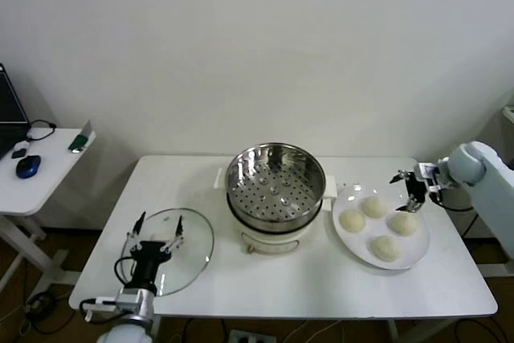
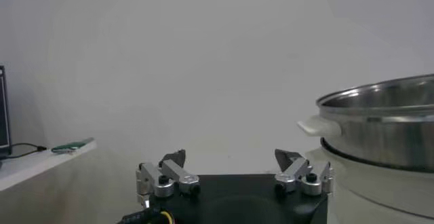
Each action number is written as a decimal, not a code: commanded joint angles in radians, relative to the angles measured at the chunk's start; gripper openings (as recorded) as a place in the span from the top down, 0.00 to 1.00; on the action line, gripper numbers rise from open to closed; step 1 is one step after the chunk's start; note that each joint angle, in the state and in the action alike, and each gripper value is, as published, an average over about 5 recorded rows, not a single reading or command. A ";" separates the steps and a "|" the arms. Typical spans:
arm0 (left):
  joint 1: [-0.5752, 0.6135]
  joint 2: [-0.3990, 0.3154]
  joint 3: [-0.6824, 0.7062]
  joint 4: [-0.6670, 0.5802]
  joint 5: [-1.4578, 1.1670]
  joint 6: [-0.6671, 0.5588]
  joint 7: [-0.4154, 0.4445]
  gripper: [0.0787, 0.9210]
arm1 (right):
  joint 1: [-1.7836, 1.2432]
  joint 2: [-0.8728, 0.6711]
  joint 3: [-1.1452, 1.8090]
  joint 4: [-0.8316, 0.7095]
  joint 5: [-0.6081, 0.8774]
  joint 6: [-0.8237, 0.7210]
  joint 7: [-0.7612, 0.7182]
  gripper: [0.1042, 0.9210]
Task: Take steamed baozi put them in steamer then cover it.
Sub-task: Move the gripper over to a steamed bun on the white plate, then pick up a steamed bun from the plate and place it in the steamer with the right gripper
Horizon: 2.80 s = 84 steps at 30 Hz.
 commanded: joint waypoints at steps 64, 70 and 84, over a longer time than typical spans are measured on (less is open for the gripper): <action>0.029 0.030 -0.024 -0.014 -0.006 0.025 -0.022 0.12 | 0.215 0.272 -0.230 -0.340 -0.024 0.087 -0.076 0.30; 0.037 0.030 -0.026 -0.021 -0.008 0.023 -0.022 0.12 | 0.443 0.224 -0.511 -0.180 0.112 0.133 -0.119 0.30; 0.055 0.028 -0.016 -0.030 -0.005 0.022 -0.022 0.12 | 0.826 0.435 -0.802 0.036 0.192 0.407 -0.133 0.30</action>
